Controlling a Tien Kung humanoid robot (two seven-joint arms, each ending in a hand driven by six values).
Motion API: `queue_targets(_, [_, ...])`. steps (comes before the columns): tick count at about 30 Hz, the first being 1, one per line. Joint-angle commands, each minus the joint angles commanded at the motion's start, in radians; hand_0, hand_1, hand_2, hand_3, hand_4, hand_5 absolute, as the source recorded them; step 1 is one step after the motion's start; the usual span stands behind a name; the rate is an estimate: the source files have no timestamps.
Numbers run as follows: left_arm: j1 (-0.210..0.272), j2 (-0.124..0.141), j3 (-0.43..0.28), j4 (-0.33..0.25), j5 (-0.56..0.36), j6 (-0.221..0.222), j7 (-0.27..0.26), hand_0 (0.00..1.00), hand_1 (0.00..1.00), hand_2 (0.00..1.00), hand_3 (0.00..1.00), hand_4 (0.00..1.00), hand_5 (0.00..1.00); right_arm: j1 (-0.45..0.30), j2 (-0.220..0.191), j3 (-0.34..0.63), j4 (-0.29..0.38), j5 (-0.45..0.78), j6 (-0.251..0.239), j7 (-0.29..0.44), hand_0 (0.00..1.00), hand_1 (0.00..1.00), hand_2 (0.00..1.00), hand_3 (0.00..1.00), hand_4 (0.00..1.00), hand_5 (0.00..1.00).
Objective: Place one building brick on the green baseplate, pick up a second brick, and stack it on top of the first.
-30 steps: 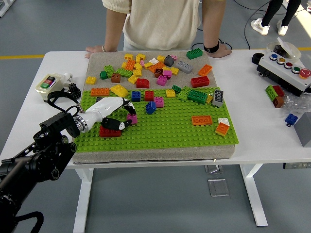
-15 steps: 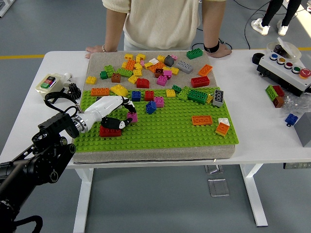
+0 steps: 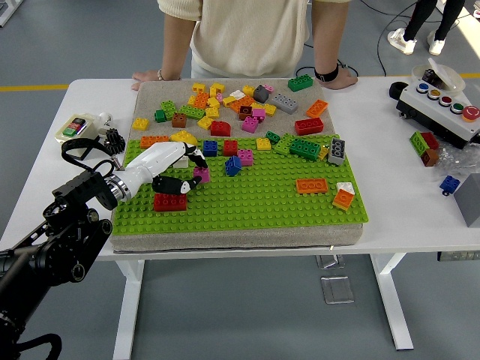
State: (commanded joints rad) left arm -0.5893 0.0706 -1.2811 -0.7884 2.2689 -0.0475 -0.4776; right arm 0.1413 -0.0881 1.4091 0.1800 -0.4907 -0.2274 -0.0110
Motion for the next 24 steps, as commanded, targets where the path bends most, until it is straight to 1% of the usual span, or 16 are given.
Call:
queue_targets(8, [0.015,0.014,0.001,-0.040,0.000,-0.003,0.000,0.708,0.651,0.563,0.551,0.604,0.002,-0.002,-0.001,0.002,0.000,0.001,0.000,0.001,0.743,0.667,0.715,0.601,0.919,0.499])
queue_targets(24, [0.043,0.033,-0.009,-0.106,0.000,-0.010,0.006,0.714,0.651,0.564,0.552,0.620,0.002,-0.005,-0.002,0.007,0.000,0.005,0.001,0.003,0.743,0.666,0.714,0.601,0.919,0.498])
